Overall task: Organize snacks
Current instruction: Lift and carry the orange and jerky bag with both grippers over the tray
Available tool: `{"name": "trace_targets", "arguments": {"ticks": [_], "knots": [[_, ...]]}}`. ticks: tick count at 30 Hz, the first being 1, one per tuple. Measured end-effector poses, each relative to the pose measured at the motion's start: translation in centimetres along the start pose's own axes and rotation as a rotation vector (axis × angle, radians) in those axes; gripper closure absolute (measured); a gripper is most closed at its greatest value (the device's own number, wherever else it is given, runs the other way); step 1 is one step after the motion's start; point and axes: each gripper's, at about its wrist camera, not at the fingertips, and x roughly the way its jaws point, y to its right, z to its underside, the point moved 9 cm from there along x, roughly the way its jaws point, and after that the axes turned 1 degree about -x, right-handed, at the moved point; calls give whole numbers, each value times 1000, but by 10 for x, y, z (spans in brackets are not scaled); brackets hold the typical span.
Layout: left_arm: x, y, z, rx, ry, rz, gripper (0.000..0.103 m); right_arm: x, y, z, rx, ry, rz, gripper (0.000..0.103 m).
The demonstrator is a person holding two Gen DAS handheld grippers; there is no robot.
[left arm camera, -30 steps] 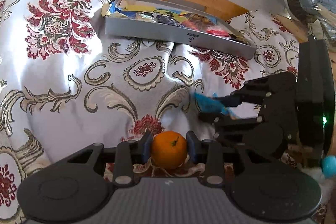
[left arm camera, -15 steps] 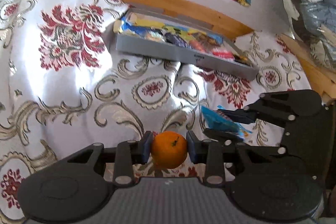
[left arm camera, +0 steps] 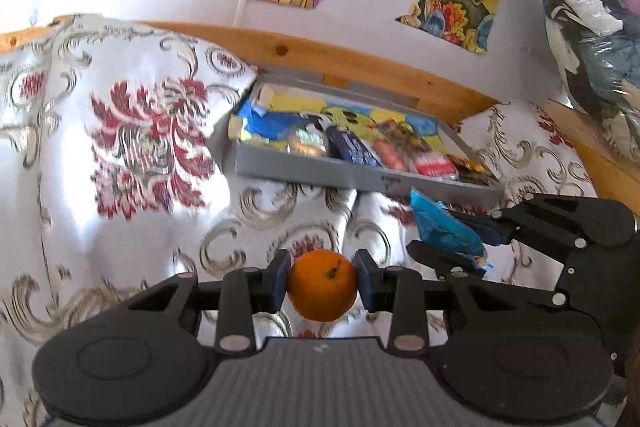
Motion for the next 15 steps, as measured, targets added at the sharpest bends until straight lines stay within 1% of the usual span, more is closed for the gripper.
{"name": "trace_targets", "arguments": {"ticks": [8,15], "knots": [[23,9,-43,6,23,-57,65,9,39,-6,87,57,63,76],[58,28,-92,-13,32,-80,65,22,99,-1,243,99,160,76]]}}
